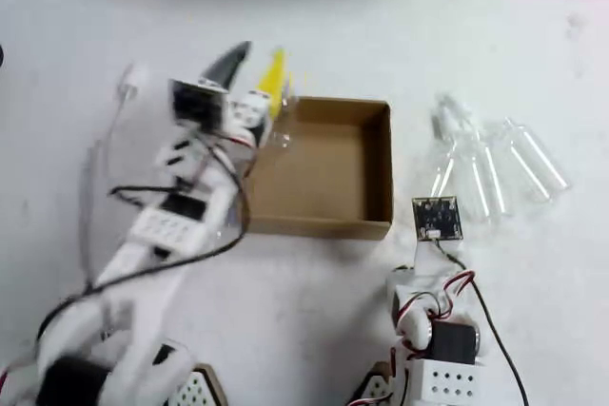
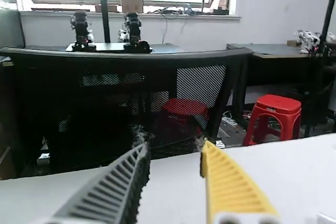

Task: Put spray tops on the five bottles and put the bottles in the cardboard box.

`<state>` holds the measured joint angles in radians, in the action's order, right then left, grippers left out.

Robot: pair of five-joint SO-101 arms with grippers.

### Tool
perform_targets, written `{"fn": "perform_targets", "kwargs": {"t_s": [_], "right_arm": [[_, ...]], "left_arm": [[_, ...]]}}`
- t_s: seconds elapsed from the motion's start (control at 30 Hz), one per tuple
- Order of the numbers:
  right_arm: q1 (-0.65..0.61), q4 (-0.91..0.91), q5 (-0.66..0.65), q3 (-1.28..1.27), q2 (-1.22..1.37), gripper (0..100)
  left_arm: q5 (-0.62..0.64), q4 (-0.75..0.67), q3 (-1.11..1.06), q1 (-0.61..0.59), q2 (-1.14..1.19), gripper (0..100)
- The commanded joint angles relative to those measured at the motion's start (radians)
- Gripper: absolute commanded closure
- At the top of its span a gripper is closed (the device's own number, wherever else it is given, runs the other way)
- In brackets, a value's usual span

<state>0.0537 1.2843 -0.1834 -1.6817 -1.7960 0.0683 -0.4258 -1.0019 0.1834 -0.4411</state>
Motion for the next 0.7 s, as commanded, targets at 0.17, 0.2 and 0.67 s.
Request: {"fn": "perform_targets", "kwargs": {"t_s": [0.17,0.2,0.67], "right_arm": [[0.013,-0.016,0.000,-0.009,-0.004,98.2],[0.013,-0.016,0.000,-0.009,-0.004,98.2],[0.013,-0.016,0.000,-0.009,-0.004,98.2]], "left_arm": [[0.103,0.901,0.195,-0.061,-0.555,85],[0.103,0.971,0.218,-0.061,-0.573,85],[0.098,1.729,0.594,-0.101,-0.550,85]]}}
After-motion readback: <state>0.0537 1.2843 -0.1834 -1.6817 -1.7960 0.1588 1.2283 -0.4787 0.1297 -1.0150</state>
